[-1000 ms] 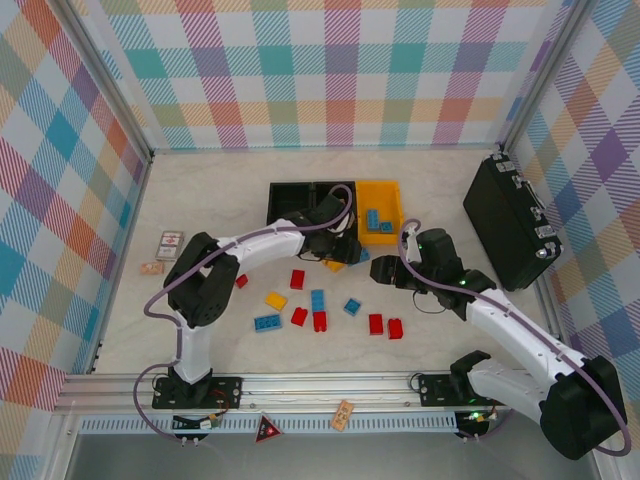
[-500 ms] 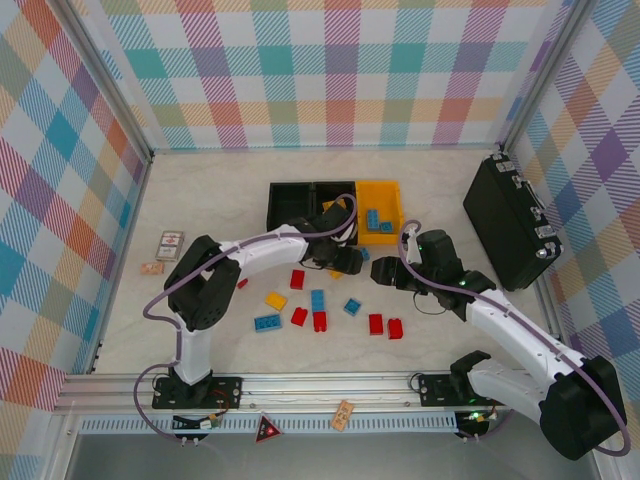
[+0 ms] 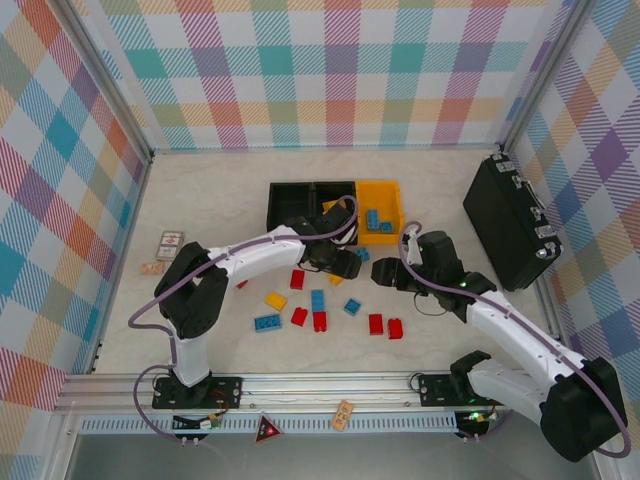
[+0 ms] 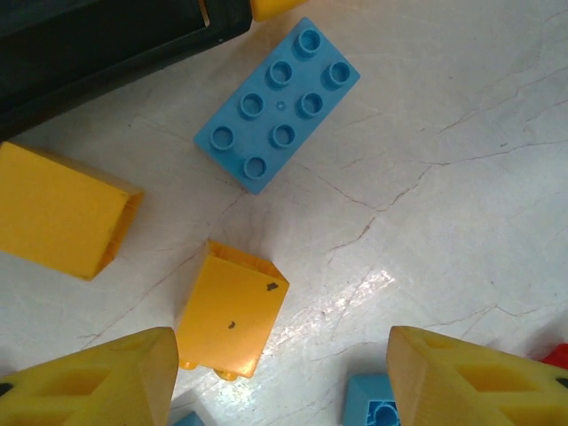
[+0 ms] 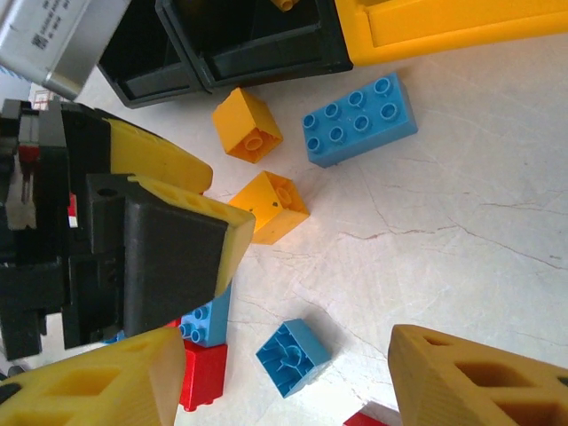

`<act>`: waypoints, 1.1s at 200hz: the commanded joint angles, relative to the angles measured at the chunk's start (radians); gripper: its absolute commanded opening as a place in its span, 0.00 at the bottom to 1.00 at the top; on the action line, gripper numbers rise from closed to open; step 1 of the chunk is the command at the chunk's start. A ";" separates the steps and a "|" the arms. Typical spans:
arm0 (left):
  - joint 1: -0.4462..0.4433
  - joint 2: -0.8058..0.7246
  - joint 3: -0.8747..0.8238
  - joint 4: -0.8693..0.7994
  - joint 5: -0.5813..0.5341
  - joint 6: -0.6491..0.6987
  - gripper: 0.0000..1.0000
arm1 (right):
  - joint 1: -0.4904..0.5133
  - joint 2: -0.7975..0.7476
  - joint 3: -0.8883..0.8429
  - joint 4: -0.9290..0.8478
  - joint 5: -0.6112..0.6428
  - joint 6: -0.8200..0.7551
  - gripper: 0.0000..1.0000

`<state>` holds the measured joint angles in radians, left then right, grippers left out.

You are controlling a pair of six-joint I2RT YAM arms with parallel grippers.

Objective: Sort the legos into containers by color
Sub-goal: Pick up the lego from the center of the table.

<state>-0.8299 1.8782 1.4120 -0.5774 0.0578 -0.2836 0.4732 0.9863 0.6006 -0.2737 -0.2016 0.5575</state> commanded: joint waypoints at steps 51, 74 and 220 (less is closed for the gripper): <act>-0.004 0.117 0.043 -0.042 -0.055 0.066 0.64 | -0.007 -0.028 -0.011 -0.009 -0.004 -0.017 0.62; -0.005 0.126 0.033 -0.038 -0.068 0.067 0.60 | -0.008 -0.026 -0.012 -0.004 -0.005 -0.015 0.62; 0.033 -0.036 0.053 -0.063 -0.093 0.026 0.29 | -0.013 -0.031 0.004 -0.007 -0.048 -0.013 0.62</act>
<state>-0.8204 1.8858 1.4250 -0.6018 -0.0200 -0.2386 0.4694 0.9691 0.5980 -0.2790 -0.2207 0.5571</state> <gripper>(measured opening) 0.316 0.623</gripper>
